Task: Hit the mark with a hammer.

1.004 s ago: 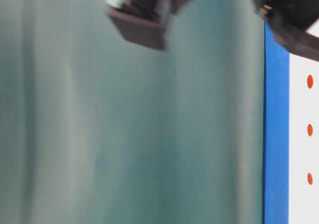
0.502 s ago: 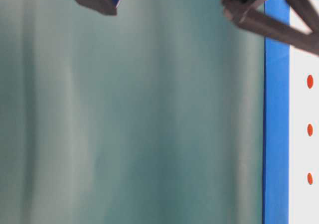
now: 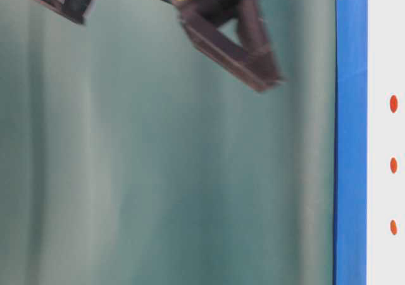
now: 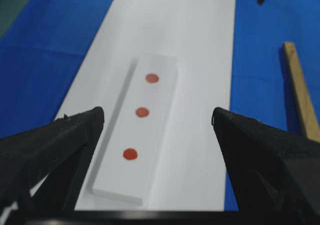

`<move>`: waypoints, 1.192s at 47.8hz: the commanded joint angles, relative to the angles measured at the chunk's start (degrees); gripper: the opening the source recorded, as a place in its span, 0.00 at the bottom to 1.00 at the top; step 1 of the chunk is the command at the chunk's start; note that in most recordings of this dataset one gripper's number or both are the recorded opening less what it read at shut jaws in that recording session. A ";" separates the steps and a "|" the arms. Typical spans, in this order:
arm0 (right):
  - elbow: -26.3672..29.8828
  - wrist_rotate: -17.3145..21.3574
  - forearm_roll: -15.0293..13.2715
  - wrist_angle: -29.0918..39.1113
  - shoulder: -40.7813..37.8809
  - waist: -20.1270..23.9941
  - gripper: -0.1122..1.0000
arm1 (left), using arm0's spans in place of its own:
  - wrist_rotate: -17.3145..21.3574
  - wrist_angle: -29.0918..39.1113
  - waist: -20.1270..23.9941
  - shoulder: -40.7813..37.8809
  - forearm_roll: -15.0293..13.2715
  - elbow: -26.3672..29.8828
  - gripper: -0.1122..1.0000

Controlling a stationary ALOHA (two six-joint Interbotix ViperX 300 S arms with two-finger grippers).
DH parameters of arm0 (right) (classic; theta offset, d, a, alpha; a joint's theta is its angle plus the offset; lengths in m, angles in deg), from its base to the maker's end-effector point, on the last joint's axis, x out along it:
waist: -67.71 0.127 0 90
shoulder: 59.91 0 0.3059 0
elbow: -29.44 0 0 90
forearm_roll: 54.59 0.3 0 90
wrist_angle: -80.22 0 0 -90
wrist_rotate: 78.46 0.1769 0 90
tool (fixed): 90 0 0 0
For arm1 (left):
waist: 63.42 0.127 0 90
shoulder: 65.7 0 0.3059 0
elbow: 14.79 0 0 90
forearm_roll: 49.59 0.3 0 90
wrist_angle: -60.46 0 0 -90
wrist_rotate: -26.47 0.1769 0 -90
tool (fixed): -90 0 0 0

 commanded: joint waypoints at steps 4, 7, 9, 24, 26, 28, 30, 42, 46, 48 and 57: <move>-1.49 -1.41 -0.18 2.81 7.38 -1.49 0.83 | 0.44 0.18 -0.18 2.37 -0.09 0.35 0.89; -3.08 -2.20 -0.18 3.52 10.81 -1.76 0.83 | 0.62 0.62 -0.44 3.43 0.00 0.35 0.89; -4.22 -2.64 -0.18 3.69 12.83 -1.93 0.83 | 0.62 0.88 -0.44 4.04 0.00 0.35 0.89; -10.55 -6.24 -0.97 8.09 29.09 -3.25 0.83 | 0.97 6.42 -0.97 8.70 0.00 0.26 0.89; -11.43 -6.50 -1.23 8.61 30.76 -3.78 0.83 | 1.32 7.12 -1.23 9.40 0.09 0.18 0.89; -12.39 -6.77 -1.32 8.96 32.52 -4.31 0.83 | 1.93 8.00 -1.58 10.46 0.09 -0.09 0.89; -13.54 -7.03 -1.49 9.40 34.19 -4.92 0.83 | 2.55 8.44 -1.93 11.43 0.09 -0.35 0.88; -21.62 -8.00 -2.99 10.46 43.95 -9.49 0.83 | 4.83 9.49 -3.52 17.40 0.09 -3.16 0.88; -23.91 -8.00 -2.99 10.46 45.70 -10.11 0.83 | 5.01 9.58 -3.69 18.54 0.09 -4.39 0.88; -24.87 -8.00 -2.99 10.46 46.41 -10.28 0.83 | 5.01 9.58 -3.69 18.81 0.09 -5.01 0.88; -29.62 -7.73 -2.46 9.05 48.87 -10.28 0.83 | 5.19 9.67 -3.78 18.90 0.18 -8.09 0.88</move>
